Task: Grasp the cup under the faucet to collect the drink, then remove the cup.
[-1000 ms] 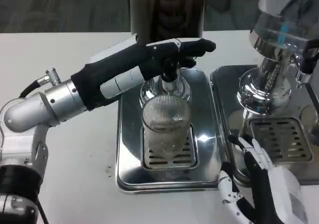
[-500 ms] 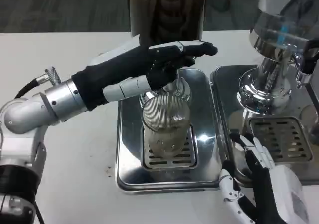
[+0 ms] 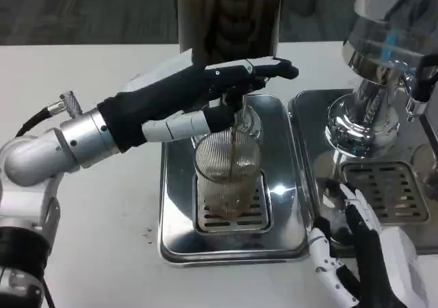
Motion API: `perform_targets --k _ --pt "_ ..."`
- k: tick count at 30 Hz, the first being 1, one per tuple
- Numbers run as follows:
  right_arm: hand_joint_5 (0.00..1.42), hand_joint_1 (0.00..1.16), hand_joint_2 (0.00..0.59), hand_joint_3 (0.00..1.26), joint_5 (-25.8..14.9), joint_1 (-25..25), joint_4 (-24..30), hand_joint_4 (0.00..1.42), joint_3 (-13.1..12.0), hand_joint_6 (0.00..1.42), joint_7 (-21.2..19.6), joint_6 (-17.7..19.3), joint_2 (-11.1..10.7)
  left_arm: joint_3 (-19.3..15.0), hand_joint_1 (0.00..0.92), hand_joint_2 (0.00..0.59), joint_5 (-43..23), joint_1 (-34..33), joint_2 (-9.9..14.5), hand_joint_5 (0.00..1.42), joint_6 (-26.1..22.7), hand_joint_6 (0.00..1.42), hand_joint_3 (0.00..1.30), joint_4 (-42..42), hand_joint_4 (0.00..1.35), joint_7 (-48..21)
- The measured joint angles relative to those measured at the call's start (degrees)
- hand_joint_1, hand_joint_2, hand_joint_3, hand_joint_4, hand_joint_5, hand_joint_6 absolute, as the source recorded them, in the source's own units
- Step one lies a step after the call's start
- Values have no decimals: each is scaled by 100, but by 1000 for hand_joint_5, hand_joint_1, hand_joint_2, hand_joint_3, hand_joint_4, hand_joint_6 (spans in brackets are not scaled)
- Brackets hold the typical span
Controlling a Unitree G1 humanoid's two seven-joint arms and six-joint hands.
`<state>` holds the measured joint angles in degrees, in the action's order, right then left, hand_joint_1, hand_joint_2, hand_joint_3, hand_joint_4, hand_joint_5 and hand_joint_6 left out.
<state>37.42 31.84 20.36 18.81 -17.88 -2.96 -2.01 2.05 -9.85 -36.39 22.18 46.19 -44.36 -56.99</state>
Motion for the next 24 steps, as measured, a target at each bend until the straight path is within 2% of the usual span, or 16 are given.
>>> perform_targets --k 4,11,15,24 --pt "61 344 462 89 -324 -34 37 33 -85 162 144 9 -6 60 0 73 63 0 31 56 87 119 182 -24 37 80" --pt "15 520 377 17 -859 -181 77 0 -284 133 463 41 -81 136 0 73 146 0 98 56 209 119 182 -36 37 190" --pt "0 571 333 0 -1124 -301 151 0 -382 97 687 135 -152 158 0 73 154 0 111 56 235 119 182 -45 37 231" --pt "0 599 315 0 -1516 -639 183 0 -508 64 1169 156 -345 177 0 73 160 0 129 56 307 119 182 -76 37 277"
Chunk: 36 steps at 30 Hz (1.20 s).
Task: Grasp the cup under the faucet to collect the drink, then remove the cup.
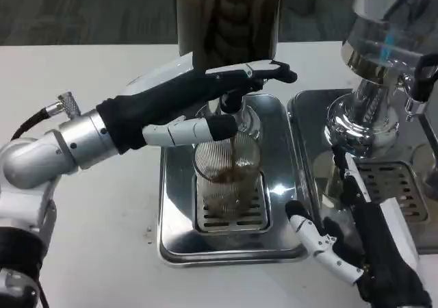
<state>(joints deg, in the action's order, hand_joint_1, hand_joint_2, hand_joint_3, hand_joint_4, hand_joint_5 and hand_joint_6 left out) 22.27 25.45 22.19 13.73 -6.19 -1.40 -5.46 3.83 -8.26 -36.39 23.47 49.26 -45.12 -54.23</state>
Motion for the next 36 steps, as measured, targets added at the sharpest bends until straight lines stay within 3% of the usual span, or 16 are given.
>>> perform_targets --k 16,36 --pt "0 630 318 0 -353 -438 -63 0 -91 36 676 -88 -146 130 0 72 12 12 68 56 103 127 182 1 38 148" --pt "0 631 344 0 -480 -774 -399 0 -64 33 930 -244 -143 183 0 73 15 97 120 56 127 132 182 127 38 240"
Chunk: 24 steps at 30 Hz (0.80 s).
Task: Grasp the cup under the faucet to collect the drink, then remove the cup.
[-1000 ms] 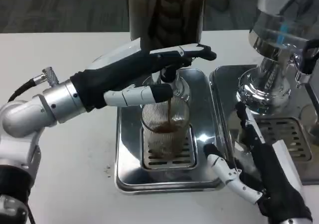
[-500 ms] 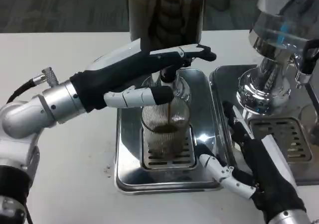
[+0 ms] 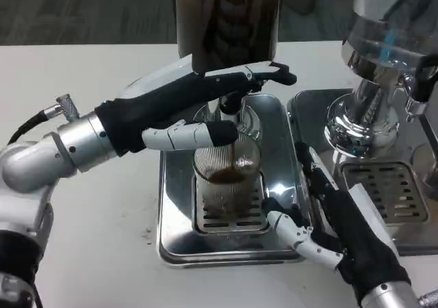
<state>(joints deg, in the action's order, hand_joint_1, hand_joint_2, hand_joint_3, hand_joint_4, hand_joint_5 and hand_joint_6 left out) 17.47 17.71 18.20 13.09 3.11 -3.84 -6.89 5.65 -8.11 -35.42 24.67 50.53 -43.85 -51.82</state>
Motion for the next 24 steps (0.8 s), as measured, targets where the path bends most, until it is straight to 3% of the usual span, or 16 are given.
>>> perform_targets --k 24 --pt "0 631 367 0 -234 -699 -593 0 69 41 95 -38 61 0 0 77 -1 47 21 56 -1 133 182 50 38 39"
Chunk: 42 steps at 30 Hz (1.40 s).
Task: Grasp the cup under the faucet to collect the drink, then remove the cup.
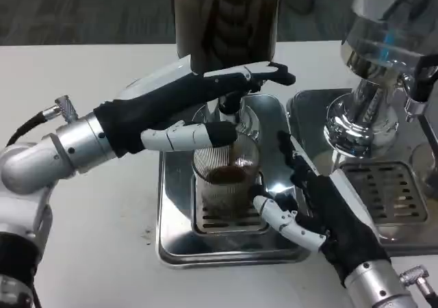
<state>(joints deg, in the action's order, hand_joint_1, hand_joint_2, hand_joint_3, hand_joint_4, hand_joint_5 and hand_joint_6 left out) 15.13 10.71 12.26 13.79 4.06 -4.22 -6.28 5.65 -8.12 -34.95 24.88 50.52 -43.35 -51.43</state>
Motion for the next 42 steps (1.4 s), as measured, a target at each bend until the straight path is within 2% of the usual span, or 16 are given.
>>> perform_targets --k 10,17,29,34,42 --pt "0 637 388 0 -102 -285 -335 0 -31 47 1 1 23 0 0 77 6 6 8 56 0 133 182 7 38 31" --pt "0 663 433 0 -146 -411 -540 0 -72 48 1 9 72 0 0 77 9 6 22 56 1 133 182 9 38 35" --pt "0 679 436 0 -210 -754 -944 0 -116 48 0 127 117 -2 0 78 14 6 89 56 32 134 182 11 38 59" --pt "0 709 458 0 -214 -835 -1023 0 -116 61 0 152 127 -2 0 80 14 9 91 56 37 134 182 11 38 80" --pt "0 728 462 0 -217 -918 -1111 0 -120 62 0 158 131 -5 0 80 13 48 101 56 58 134 182 40 38 113"
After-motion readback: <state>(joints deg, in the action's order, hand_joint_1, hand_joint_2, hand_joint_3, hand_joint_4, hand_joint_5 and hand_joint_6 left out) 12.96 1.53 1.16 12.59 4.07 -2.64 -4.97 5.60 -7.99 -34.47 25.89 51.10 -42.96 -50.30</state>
